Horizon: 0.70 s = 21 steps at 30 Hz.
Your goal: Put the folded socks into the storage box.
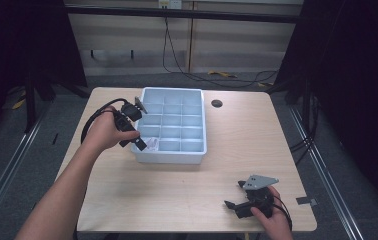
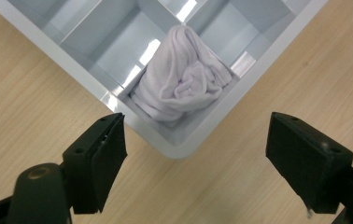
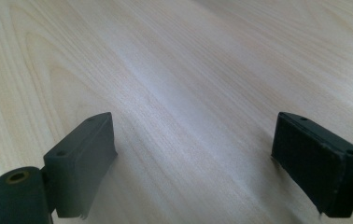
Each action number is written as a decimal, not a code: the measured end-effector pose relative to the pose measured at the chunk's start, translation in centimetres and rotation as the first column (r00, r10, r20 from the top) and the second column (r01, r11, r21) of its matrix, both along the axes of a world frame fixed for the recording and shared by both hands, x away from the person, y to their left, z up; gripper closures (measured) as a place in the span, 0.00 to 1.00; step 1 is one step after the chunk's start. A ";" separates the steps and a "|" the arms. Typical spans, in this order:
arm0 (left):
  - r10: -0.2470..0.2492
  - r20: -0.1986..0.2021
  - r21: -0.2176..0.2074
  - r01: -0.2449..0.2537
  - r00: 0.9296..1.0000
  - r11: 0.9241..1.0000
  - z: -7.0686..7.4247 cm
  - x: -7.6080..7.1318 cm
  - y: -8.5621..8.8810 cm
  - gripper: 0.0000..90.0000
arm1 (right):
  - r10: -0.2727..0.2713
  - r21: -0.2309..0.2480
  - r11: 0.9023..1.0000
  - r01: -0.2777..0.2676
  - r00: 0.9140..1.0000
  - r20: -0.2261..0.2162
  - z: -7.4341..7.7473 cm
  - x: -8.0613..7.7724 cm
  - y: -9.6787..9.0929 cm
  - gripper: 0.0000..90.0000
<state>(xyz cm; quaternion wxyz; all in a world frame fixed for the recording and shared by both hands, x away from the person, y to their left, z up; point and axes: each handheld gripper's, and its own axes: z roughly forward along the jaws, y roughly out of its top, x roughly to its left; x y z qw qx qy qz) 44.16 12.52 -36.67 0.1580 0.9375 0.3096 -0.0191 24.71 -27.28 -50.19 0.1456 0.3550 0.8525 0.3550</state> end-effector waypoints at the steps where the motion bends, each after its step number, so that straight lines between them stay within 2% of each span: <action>1: -0.001 0.000 -0.002 0.001 1.000 1.000 0.0 -0.1 0.2 0.22 | 0.000 0.000 1.000 0.000 1.000 0.000 0.0 0.0 0.0 0.14; 12: 0.005 -0.001 -0.010 -0.005 1.000 1.000 -0.6 -0.9 2.6 0.21 | 0.002 -0.001 1.000 -0.002 1.000 0.000 0.0 0.0 0.0 0.14; 21: 0.003 -0.004 -0.019 -0.003 1.000 1.000 -1.0 -1.5 3.7 0.21 | 0.002 -0.001 1.000 -0.002 1.000 0.000 0.0 0.0 0.0 0.14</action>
